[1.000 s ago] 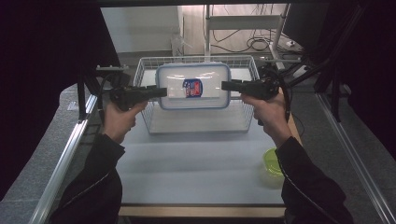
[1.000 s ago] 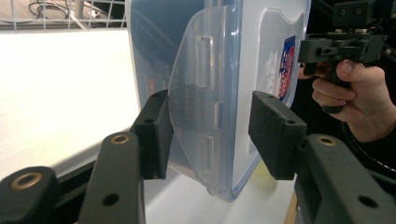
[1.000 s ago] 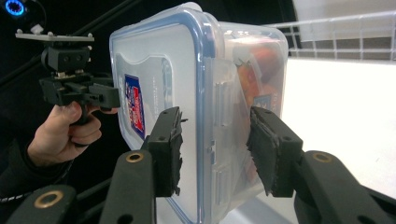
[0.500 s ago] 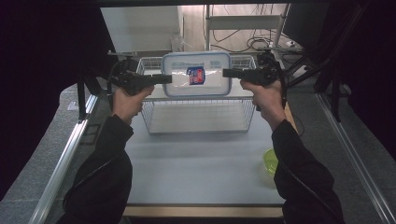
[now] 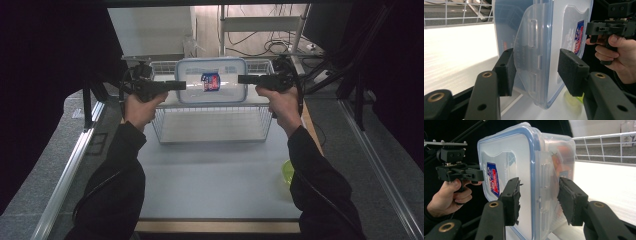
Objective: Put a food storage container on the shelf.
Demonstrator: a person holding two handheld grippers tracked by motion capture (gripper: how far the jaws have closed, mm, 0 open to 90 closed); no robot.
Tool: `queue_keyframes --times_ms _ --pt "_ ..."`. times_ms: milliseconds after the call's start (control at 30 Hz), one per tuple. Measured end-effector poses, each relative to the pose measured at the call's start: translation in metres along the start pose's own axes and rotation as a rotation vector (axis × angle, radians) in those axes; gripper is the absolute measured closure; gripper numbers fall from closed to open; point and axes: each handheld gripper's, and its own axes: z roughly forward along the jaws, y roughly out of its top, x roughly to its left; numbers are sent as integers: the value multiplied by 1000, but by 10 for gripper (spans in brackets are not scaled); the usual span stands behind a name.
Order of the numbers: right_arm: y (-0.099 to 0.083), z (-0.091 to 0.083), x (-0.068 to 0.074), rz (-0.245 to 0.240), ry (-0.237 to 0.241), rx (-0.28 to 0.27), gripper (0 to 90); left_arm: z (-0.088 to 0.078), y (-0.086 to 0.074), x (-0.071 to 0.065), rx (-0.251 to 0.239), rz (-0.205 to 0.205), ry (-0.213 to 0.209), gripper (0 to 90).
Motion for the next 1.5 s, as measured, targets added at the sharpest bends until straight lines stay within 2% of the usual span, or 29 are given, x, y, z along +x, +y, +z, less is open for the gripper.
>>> queue_keyframes --times_ms 33,133,200,233,300,400,467,567,600,633,667,833,933,1033,1067,1100,1167,1200,1233,1267,1333,1433,1500 --pt "0 0 0 0 0 0 529 0 0 0 0 0 0 486" --pt "-1 1 0 -5 -10 -6 517 1 0 -3 5 41 24 477" --pt "0 2 1 -8 -15 -7 511 1 0 -4 7 47 29 466" --pt "0 2 1 -14 -19 -9 510 1 0 -5 13 60 58 458" --pt "0 3 2 -23 -32 -5 501 3 -1 -6 23 79 90 439" --pt "-1 4 1 -40 -49 -11 491 4 -2 -3 23 62 71 434" --pt "0 5 1 -41 -52 -11 485 6 -3 -2 32 63 71 430" --pt "0 4 4 -76 -95 -8 507 10 -3 -3 44 69 80 393" --pt "0 4 4 -76 -95 -8 507 10 -3 -3 44 69 80 374" --pt "1 5 4 -91 -103 -1 500 11 -3 -3 44 62 80 374" --pt "0 7 7 -106 -133 12 499 11 -3 1 34 38 67 364" --pt "-3 10 6 -111 -133 21 511 11 -2 3 30 20 73 348" --pt "-5 12 6 -103 -140 25 514 12 0 -1 33 55 106 300" --pt "-5 12 5 -101 -138 25 515 12 0 -1 29 65 119 285" --pt "-5 12 5 -96 -134 23 515 11 0 -2 10 83 157 239" --pt "-5 12 5 -91 -132 22 516 10 1 -2 4 91 168 238" --pt "-5 11 5 -88 -133 21 525 9 1 -2 -8 96 165 238" --pt "-5 11 5 -92 -135 18 537 9 1 -2 -13 103 148 231" --pt "-5 9 4 -86 -122 -5 543 10 0 -3 3 119 152 231" --pt "-4 9 4 -83 -122 1 543 12 -2 -5 32 153 185 233" --pt "-5 10 4 -96 -138 14 546 13 -3 -6 36 165 193 247" --pt "-7 11 4 -102 -136 21 550 12 -5 -7 19 172 192 288" --pt "-8 11 4 -108 -138 21 554 11 -6 -7 24 182 198 336"
